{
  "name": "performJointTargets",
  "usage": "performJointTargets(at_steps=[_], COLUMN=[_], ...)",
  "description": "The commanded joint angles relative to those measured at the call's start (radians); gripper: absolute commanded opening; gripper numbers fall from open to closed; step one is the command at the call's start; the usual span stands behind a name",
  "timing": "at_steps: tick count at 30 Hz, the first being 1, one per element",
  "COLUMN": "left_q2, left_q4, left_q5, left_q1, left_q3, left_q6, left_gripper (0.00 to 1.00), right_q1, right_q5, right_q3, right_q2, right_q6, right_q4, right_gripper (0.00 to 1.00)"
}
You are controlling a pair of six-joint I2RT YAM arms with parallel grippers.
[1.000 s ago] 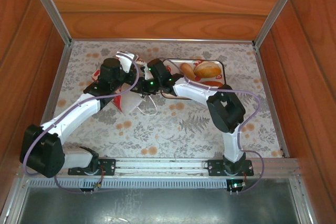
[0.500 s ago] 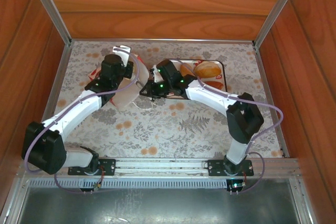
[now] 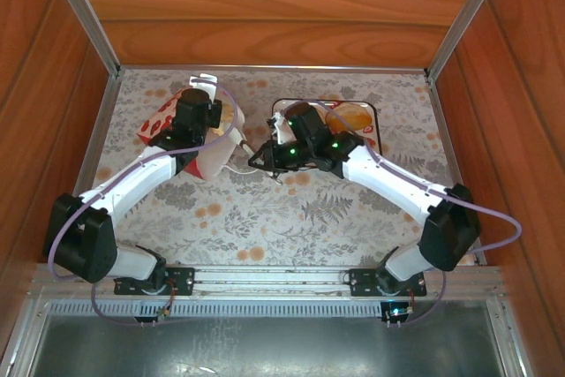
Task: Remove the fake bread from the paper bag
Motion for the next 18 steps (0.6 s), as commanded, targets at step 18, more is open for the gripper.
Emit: performJointTargets(at_steps=[18], left_q2=[-0.011], left_q4=[-0.002], left_q5=[-0.071], left_q1=[0.028], left_q3=[-0.018], left_q6=[-0.025], left_gripper=[0.0], right_q1=[-0.069], right_q5=[0.123], right_q3=[-0.023], right_q2=[-0.27], right_q6=[-0.1], right_q4=[-0.252], right_gripper=[0.0])
